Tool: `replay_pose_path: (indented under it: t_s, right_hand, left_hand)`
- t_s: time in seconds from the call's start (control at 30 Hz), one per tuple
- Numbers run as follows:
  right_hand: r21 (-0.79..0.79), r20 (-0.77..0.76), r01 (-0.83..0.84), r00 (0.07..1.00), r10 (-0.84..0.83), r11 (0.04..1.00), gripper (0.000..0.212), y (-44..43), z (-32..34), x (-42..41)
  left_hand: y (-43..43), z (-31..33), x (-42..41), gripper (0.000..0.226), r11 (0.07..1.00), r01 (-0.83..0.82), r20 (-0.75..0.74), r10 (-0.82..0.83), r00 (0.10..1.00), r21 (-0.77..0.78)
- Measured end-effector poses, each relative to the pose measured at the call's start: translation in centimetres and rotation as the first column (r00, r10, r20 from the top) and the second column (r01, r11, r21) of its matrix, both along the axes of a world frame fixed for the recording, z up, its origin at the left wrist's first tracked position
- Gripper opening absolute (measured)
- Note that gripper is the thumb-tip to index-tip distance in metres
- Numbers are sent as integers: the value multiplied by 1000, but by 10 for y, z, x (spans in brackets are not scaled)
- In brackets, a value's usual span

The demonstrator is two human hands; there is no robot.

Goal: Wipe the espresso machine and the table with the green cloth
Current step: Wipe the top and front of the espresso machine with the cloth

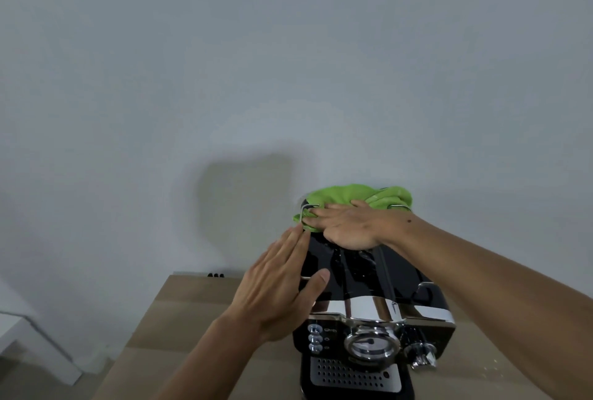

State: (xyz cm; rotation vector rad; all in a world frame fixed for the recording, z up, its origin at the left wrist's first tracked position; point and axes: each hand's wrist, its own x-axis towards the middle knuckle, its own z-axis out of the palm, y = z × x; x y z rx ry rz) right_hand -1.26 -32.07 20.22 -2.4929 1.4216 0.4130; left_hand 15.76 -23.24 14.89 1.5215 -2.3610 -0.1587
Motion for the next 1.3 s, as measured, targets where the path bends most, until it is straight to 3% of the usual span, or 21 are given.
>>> replay_pose_path:
  t_s: [0.43,0.63,0.9,1.1,1.3]
  right_hand:
    - [-6,-23,-12,1000,12,1000,55,6,4,6]
    - [17,-60,-142,988,142,990,54,40,14,-15]
    - [-26,-39,-13,999,12,1000,55,17,4,10]
    - [29,-13,-138,990,139,990,56,53,11,-9]
    - [-6,-27,-100,995,100,995,55,49,10,-3]
  left_hand:
    - [-1,8,14,83,988,100,-6,-100,995,119]
    - [-3,9,18,82,984,119,36,-125,991,130]
    - [-7,14,24,71,978,146,59,-156,986,146]
    - [-8,11,27,74,976,159,74,-171,983,149]
    - [-12,11,29,80,974,169,66,-180,981,154]
